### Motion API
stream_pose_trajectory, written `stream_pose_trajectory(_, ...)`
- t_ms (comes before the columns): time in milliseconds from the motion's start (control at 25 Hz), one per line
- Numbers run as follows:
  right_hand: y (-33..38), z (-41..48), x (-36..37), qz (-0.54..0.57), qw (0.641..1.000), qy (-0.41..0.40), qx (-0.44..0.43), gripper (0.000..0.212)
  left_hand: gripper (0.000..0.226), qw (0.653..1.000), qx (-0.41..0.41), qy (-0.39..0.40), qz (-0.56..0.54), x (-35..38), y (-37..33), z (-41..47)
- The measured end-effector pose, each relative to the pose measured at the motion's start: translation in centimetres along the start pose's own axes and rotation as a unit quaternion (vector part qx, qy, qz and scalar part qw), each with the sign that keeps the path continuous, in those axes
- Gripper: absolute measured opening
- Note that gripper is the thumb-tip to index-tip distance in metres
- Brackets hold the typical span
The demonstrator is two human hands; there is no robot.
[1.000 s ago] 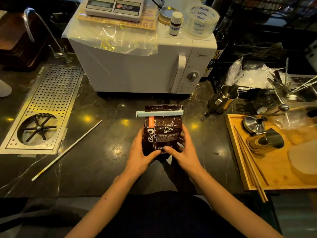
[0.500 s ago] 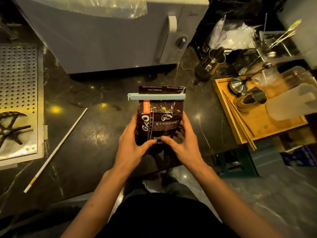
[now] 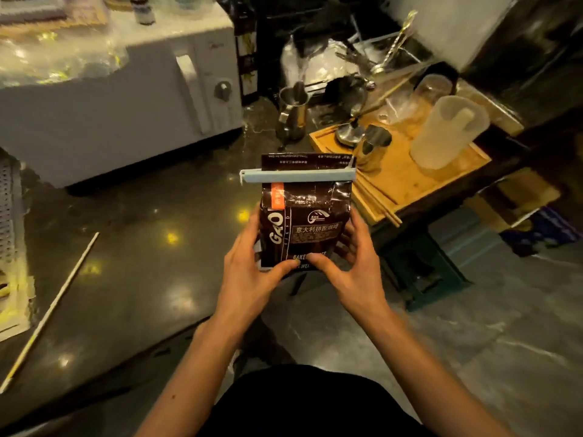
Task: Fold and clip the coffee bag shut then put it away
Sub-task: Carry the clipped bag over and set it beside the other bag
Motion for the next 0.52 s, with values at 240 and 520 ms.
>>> stream_pose_trajectory(240,0.6,-8.1,-21.6,0.044,0.982,-0.177,-0.049,0.086,0.096,0.986,0.122,0.115,-0.025,16.8,-15.4,-3.0)
stream_pose_trajectory(520,1.3,-21.6,-45.3,0.051,0.907,-0.414,-0.062,0.089,0.096,0.915,0.259,0.308,-0.031,38.4,-32.8,-10.0)
Point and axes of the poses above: each hand's wrist, its own z-axis towards the middle knuckle, its own x-axis out of the palm, y = z × x, the point moved 10 cm from there along z, towards the middle knuckle, and after that the axes turned 12 degrees about z, right-handed, at the moved point
